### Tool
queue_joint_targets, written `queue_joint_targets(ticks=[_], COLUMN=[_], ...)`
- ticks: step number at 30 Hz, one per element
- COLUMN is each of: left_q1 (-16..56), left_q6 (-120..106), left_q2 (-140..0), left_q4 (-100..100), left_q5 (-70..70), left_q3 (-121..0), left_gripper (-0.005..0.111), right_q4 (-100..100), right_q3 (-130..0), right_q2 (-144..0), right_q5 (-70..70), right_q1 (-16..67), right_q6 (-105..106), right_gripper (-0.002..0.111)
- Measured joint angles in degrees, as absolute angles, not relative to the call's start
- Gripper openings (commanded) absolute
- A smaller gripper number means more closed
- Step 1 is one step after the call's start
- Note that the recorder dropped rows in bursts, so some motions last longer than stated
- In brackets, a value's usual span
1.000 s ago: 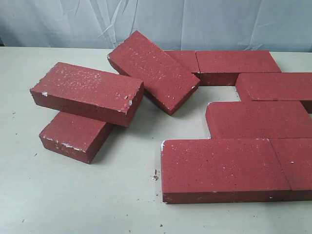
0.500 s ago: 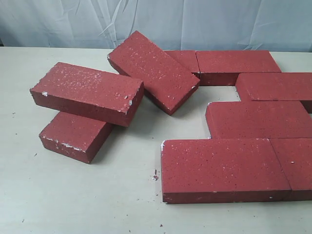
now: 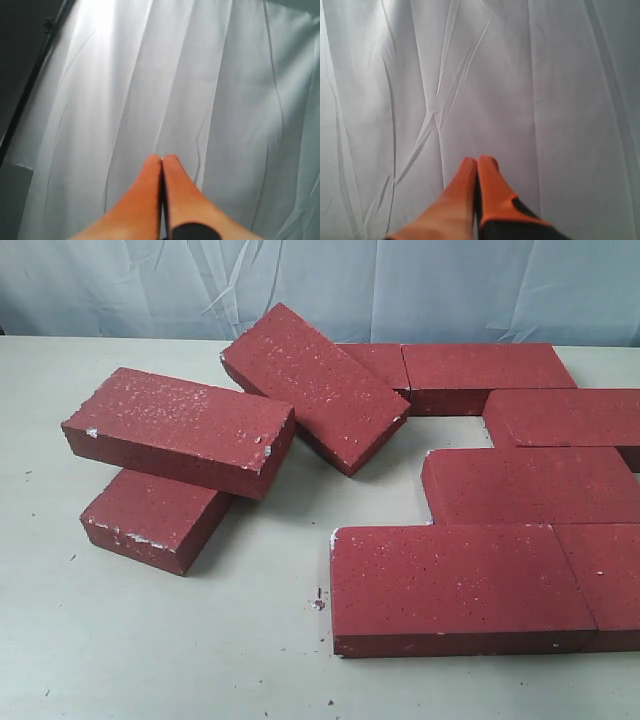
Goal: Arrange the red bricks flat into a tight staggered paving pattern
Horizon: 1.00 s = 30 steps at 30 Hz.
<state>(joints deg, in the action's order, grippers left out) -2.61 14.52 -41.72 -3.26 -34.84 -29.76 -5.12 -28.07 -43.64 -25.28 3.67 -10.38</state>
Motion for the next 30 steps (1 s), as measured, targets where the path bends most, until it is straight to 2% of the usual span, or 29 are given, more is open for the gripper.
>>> queue_joint_targets(ticks=[5,13,18,22,25,30], left_q1=[-2.6,-2.6,-1.8,0.6,0.9,0.9], left_q6=[14.5,14.5,8.6,-2.8,-10.7,-22.3], left_q2=[-54.6,-71.3,-84.7,-93.2,-99.5,-108.3], left_q4=[6.2,18.5,21.2,14.2,4.2,-12.5], left_q5=[-21.0,0.0,18.3,29.5,37.6,41.2], left_q3=[-41.5,-55.8,-67.1,-76.3,-84.1,-91.2], left_gripper=[0.0,0.0,0.0,0.0,0.0,0.0], right_q4=[-13.4,-15.9,-15.9,-12.3,0.6,23.4], right_q3=[-34.4,-40.9,-45.1,-48.8,-52.6,-56.8], right_q2=[-51.2,-60.5,-69.4,-75.8,-81.1,-89.2], right_q5=[-15.3,1.0,10.3,17.2,23.9,26.8], right_q1=[3.7,3.7,3.7,3.7,3.7,3.7], right_q6=[-10.9,-11.1,-10.3,-5.1,7.6,30.1], right_gripper=[-0.001,-0.001,-0.001,-0.001,-0.001,-0.001])
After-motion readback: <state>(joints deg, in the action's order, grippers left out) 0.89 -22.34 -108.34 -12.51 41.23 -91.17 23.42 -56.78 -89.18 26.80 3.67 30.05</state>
